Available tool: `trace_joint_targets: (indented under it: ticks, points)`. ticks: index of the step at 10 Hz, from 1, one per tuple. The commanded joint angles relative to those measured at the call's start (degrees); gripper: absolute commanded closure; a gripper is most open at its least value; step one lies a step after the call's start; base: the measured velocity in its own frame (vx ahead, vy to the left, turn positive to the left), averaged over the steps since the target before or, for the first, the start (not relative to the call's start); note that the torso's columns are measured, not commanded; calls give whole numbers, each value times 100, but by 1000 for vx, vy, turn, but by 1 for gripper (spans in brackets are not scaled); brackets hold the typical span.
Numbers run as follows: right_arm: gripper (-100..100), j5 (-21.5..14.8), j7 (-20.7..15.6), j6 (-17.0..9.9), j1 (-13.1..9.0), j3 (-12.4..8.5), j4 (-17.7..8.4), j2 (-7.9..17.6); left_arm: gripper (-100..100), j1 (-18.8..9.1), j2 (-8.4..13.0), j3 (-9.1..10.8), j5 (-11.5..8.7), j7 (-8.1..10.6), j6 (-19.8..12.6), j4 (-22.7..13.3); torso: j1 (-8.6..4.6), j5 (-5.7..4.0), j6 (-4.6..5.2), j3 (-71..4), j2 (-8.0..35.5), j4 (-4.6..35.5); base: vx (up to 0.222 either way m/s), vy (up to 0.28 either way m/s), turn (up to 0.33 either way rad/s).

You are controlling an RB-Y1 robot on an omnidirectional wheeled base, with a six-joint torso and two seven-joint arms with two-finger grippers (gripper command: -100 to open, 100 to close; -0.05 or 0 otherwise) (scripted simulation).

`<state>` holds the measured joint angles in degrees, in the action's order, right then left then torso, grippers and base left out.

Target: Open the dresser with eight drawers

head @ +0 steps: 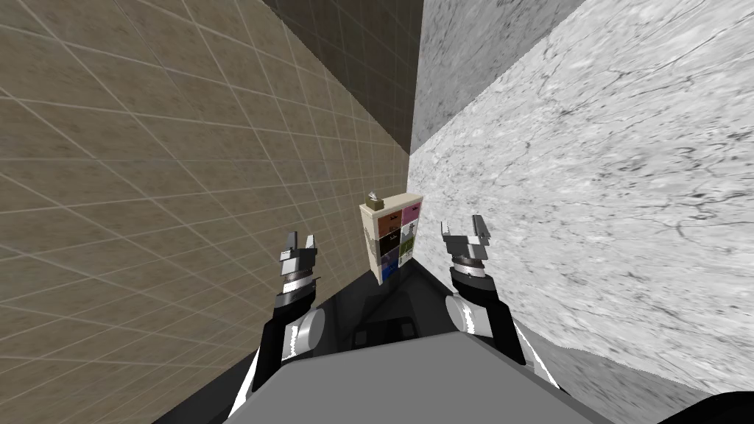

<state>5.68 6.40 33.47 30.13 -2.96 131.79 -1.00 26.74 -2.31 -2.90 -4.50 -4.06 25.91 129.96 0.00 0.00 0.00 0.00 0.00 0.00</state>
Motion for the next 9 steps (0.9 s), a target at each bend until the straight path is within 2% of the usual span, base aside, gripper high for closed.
trace_joint_targets:
  ticks: [1,9]
  points:
    - [0,0,0,0,0,0,0,0,0,0,0,0,0,0,0,0,0,0,0,-467,232,235,0,0,0]
    - [0,0,0,1,0,0,2,0,0,0,0,0,0,0,1,2,0,0,0,-7073,3539,3537,0,0,0]
